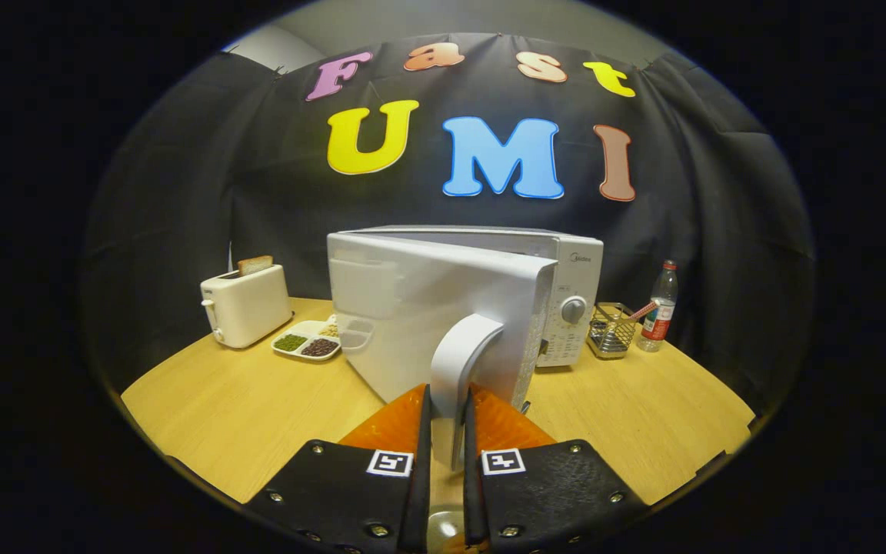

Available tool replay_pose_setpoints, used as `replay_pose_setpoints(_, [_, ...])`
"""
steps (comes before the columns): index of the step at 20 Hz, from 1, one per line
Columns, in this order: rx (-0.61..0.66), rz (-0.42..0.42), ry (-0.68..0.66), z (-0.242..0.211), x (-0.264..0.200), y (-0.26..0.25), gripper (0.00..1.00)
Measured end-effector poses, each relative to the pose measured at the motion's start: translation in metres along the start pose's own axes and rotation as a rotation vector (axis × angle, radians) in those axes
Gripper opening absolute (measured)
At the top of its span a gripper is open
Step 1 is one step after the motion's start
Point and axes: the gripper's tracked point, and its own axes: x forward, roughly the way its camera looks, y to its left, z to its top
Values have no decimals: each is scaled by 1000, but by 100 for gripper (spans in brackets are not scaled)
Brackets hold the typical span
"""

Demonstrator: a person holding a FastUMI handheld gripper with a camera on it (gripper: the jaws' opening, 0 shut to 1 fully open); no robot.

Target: Open the microwave, put the food inside, and close the microwave door.

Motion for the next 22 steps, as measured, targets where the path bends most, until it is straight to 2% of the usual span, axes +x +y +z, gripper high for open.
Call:
replay_pose_setpoints(4, [-35,69,29,-12,-23,39,18])
replay_pose_setpoints(12, [-22,192,34,-17,-55,121,18])
replay_pose_setpoints(22, [-66,310,39,-18,-65,199,18])
